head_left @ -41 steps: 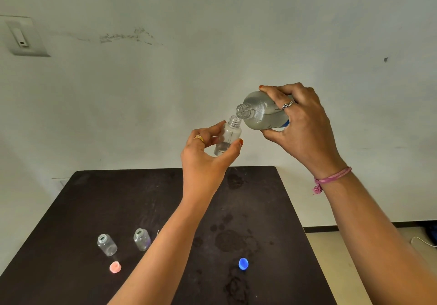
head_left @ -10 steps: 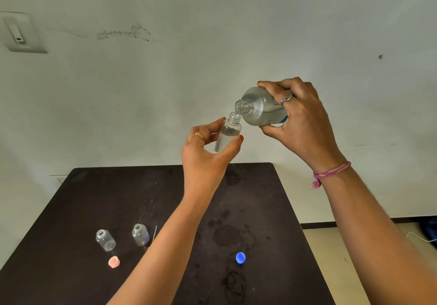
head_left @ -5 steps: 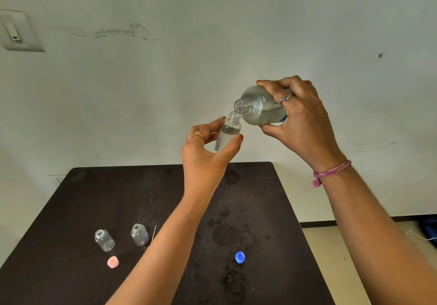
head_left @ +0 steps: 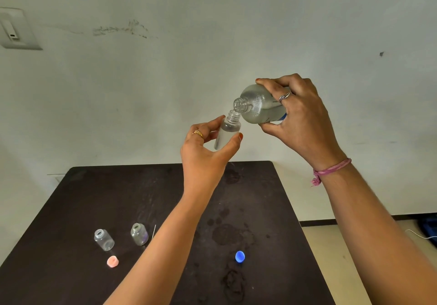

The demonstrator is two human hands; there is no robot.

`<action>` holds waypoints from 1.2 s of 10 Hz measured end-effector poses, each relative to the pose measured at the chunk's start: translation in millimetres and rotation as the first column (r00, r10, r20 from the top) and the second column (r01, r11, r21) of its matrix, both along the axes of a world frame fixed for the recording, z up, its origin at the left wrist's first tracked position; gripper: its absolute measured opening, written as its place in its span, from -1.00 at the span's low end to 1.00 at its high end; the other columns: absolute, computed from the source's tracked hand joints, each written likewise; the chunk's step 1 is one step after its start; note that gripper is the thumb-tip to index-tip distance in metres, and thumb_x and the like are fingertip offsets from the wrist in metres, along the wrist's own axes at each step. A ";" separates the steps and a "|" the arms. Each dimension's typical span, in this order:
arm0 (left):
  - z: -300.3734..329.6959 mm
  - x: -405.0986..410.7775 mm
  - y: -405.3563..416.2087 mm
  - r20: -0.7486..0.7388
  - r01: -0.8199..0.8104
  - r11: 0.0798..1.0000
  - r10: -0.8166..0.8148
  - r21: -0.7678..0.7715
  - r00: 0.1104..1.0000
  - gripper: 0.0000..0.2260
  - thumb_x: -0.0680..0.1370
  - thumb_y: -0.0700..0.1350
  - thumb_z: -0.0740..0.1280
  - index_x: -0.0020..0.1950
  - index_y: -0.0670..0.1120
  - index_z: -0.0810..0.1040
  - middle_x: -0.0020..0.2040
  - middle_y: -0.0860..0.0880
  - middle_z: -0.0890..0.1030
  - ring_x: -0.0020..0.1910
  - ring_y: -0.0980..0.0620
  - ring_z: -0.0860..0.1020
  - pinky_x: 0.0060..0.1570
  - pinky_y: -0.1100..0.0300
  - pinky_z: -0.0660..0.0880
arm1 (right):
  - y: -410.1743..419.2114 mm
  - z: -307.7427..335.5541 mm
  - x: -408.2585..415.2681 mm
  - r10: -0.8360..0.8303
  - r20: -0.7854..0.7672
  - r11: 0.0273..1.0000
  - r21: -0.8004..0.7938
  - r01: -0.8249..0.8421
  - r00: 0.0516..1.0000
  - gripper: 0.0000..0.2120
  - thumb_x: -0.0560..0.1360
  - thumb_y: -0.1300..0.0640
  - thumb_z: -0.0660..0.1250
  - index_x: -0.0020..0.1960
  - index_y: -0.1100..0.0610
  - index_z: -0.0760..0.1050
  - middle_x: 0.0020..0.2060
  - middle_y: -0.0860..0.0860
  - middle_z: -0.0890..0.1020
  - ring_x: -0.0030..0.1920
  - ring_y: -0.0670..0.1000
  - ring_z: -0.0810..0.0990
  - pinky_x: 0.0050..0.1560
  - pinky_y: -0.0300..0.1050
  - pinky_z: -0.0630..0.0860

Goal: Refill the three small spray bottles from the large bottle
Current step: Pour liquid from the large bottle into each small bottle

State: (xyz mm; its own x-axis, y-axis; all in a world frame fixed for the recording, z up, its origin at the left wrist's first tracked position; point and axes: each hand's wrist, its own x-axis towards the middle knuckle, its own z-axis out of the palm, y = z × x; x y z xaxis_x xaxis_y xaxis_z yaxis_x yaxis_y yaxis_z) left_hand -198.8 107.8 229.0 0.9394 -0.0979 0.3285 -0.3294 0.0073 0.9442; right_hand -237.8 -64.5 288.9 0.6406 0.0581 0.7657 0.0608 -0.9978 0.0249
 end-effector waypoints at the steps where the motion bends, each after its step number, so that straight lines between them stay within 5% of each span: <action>1: -0.3 0.9 -0.1 -0.001 -0.001 1.000 0.001 0.004 1.000 -0.64 0.41 -0.01 0.54 0.18 0.07 0.61 0.09 0.14 0.58 0.03 0.25 0.56 -0.09 0.57 0.44 | -0.2 -0.3 0.3 0.001 -0.003 1.000 -0.003 -0.001 1.000 -0.30 0.24 0.15 0.61 0.34 0.12 0.48 0.11 0.14 0.56 0.09 0.16 0.50 0.04 -0.03 0.52; 12: -1.3 5.9 -3.3 -0.014 0.007 1.000 -0.007 -0.010 1.000 -0.66 0.41 -0.02 0.54 0.16 0.09 0.61 0.07 0.14 0.59 0.00 0.32 0.54 -0.11 0.60 0.39 | -3.7 -2.1 7.5 -0.003 -0.017 1.000 0.006 0.003 1.000 -0.31 0.26 0.15 0.60 0.35 0.09 0.47 0.11 0.12 0.55 0.09 0.13 0.49 0.02 -0.05 0.52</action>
